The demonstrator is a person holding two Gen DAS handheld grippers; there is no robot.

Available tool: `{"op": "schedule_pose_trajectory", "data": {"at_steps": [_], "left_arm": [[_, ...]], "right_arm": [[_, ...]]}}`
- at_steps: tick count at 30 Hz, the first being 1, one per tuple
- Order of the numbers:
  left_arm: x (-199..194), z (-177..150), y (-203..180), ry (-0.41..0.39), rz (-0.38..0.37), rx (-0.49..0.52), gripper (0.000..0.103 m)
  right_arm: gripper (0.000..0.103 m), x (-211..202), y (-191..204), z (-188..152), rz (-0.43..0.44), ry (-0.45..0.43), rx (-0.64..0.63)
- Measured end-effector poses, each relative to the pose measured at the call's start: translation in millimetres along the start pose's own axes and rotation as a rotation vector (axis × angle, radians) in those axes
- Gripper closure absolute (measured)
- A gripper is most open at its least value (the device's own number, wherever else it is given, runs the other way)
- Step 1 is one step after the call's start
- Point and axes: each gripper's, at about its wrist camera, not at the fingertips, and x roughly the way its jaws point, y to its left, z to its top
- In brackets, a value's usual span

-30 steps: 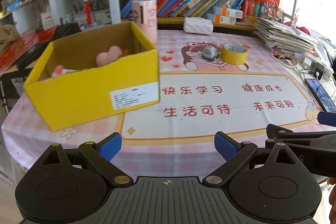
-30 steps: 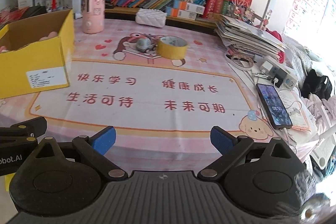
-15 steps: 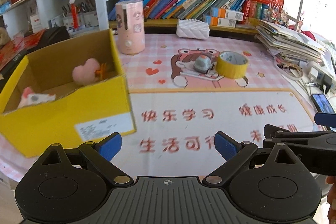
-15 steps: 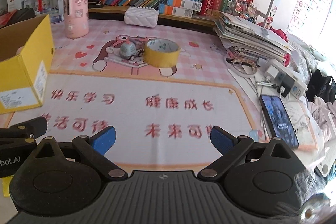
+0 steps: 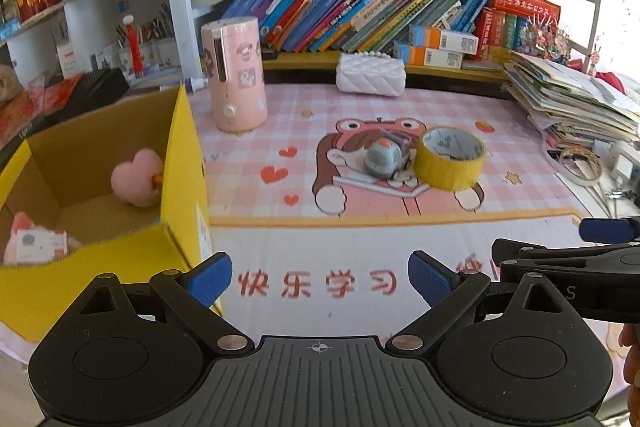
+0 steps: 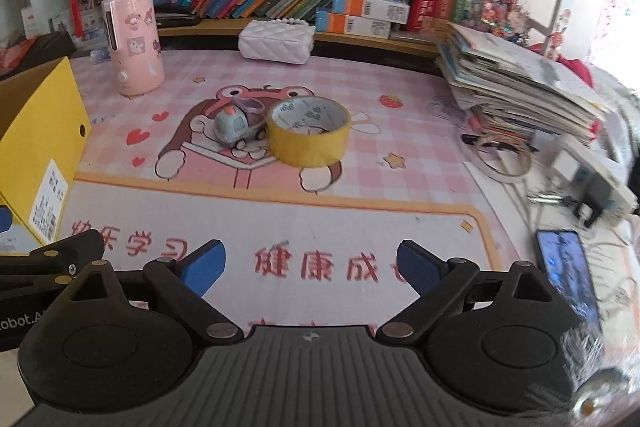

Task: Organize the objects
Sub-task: 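Move both tools toward the toy car and yellow tape roll, then grasp the yellow tape roll with the right tool while the left tool grasps the toy car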

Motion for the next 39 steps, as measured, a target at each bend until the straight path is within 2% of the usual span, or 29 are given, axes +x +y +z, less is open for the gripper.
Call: {"op": "schedule_pose_trajectory", "data": {"at_steps": [9,16,21,25,33,35,39], "left_arm": [[22,14,-14,0.025,0.011,-0.004,0.006],[38,24,-24,0.032,-0.004,-0.001,0.006],[48,31,-29,0.021,0.012,0.004,0.006],[57,34,-30,0.045,-0.010,-0.003,0.007],[72,39,-29,0.057,0.036,0.026,0.008],[76,40,-27,0.064,0.039,0.019,0.008],[82,43,-29,0.072,0.043,0.016,0.008]], "right_arm": [[0.022,28,-20,21,0.070,-0.001,0.018],[0.022,44,-33,33,0.097,-0.007,0.013],[0.022,54,-39,40,0.112,-0.016,0.015],[0.023,62,-39,46,0.127,-0.030,0.000],[0.024,88,-33,63,0.133,-0.035,-0.032],[0.023,99,-31,67,0.117,-0.039,-0.046],[0.013,124,-24,75,0.083,-0.026,-0.095]]}}
